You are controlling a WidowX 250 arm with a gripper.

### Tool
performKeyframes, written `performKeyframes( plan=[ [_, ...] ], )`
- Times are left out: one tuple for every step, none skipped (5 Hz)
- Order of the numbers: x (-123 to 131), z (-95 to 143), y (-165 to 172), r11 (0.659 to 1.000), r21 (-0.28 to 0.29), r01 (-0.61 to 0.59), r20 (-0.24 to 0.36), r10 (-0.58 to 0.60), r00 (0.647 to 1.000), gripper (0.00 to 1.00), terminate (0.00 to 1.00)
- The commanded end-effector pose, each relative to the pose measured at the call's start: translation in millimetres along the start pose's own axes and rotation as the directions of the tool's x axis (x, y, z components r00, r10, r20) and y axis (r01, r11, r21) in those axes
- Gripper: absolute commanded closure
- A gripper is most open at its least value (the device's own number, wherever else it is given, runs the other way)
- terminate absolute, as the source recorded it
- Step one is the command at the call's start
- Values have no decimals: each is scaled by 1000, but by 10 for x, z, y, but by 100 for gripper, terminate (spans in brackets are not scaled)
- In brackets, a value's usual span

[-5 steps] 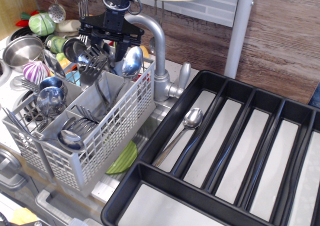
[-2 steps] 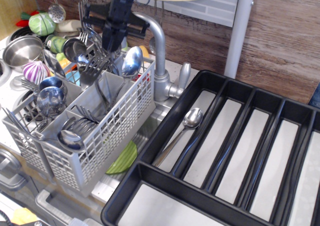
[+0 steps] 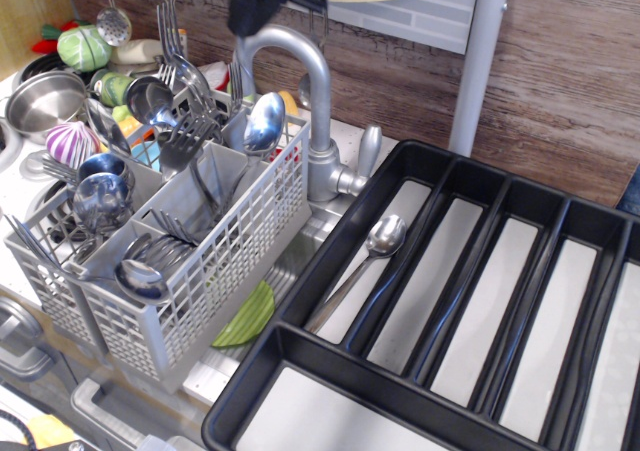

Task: Put small spoon from basket to tray

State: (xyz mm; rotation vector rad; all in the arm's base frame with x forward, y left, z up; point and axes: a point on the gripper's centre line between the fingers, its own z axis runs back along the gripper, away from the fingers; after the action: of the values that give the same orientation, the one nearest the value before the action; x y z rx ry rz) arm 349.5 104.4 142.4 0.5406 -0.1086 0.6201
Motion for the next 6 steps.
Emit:
performKeyframes(
  plan=[
    [-38,564,241,1000,9,-22,69,21,997,100,0],
    [-95,874,254,999,5,53,-7,-53,999,100,0],
    [-128,1084,181,992,21,123,-111,-120,987,100,0],
    [-259,921,-24,990,-62,130,-160,-139,977,100,0],
    [-333,717,-253,984,-91,153,-228,-170,959,100,0],
    [-456,475,-472,983,-44,180,-209,-186,960,100,0]
  ],
)
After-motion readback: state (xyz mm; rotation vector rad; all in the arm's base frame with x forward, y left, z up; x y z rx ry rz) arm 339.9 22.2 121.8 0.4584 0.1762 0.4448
